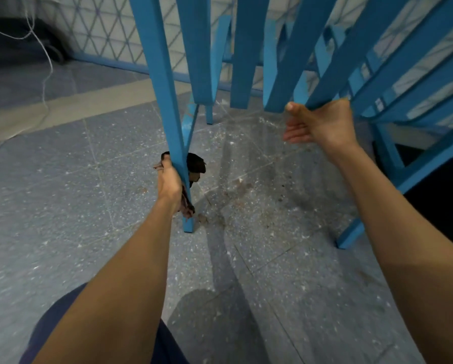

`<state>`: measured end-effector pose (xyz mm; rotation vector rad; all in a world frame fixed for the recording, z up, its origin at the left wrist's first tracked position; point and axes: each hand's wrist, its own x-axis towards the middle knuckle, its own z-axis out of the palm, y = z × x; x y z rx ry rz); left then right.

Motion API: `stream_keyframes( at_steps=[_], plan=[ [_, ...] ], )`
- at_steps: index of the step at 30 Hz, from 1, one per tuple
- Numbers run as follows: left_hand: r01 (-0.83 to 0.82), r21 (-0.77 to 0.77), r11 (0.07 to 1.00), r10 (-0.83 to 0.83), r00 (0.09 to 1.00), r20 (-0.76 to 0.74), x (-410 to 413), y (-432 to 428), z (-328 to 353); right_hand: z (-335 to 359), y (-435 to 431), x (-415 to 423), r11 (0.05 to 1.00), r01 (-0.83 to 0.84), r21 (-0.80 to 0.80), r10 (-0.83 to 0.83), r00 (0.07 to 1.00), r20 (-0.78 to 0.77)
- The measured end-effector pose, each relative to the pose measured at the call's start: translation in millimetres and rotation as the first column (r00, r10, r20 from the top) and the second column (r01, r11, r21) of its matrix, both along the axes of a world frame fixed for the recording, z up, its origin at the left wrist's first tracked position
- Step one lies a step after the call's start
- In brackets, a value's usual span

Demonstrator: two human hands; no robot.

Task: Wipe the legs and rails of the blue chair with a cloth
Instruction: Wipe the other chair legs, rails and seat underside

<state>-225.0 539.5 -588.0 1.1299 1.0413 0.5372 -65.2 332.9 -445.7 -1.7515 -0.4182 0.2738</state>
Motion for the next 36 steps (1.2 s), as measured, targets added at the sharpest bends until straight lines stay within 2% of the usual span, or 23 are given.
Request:
stream_keyframes(
  at_steps=[5, 10, 13, 16, 18, 19, 22, 25, 27, 30, 32, 34, 36],
  plan=[
    [-0.040, 0.010, 0.999, 0.041, 0.998, -0.045, -4, -3, -27, 9, 3, 24, 0.989, -0.127, -0.079, 0.124, 0.992, -0.036],
    [0.056, 0.096, 0.994, -0.050, 0.997, -0.065, -18, -38, 7, 18, -1, 55, 0.959, -0.266, -0.096, 0.260, 0.963, -0.067],
    [0.096, 0.117, 0.988, -0.084, 0.991, -0.102, -16, -60, 9, 20, -2, 71, 0.959, -0.246, -0.141, 0.239, 0.969, -0.065],
    [0.160, 0.126, 0.979, -0.143, 0.980, -0.136, -8, -78, 11, 10, -3, 68, 0.984, -0.154, -0.088, 0.154, 0.988, -0.005],
    [0.213, 0.111, 0.971, -0.201, 0.974, -0.105, 0, -90, 13, -3, -4, 54, 0.982, -0.175, -0.065, 0.167, 0.979, -0.118],
    [0.238, 0.095, 0.967, -0.230, 0.970, -0.083, 4, -96, 15, -12, -4, 43, 0.972, -0.211, -0.108, 0.193, 0.969, -0.155],
    [0.331, 0.065, 0.941, -0.328, 0.943, -0.061, 22, -111, 9, -36, -4, 12, 0.919, -0.286, -0.270, 0.284, 0.958, -0.048],
    [0.442, 0.072, 0.894, -0.432, 0.894, -0.118, 45, -126, 1, -50, -7, -9, 0.873, -0.330, -0.360, 0.381, 0.922, 0.077],
    [0.505, 0.103, 0.857, -0.498, 0.862, -0.092, 58, -139, -2, -57, -15, -11, 0.884, -0.240, -0.402, 0.324, 0.934, 0.154],
    [0.588, 0.134, 0.798, -0.590, 0.807, -0.030, 77, -156, 2, -64, -30, -3, 0.946, -0.079, -0.315, 0.147, 0.969, 0.196],
    [0.621, 0.080, 0.779, -0.625, 0.779, 0.039, 83, -163, -1, -64, -39, 7, 0.960, -0.006, -0.279, 0.078, 0.965, 0.250],
    [0.545, -0.094, 0.833, -0.529, 0.835, 0.154, 84, -166, -6, -63, -48, 15, 0.960, -0.013, -0.279, 0.091, 0.959, 0.269],
    [0.438, -0.299, 0.848, -0.389, 0.897, 0.211, 79, -166, -16, -62, -55, 19, 0.961, -0.047, -0.274, 0.127, 0.952, 0.280]
  ],
)
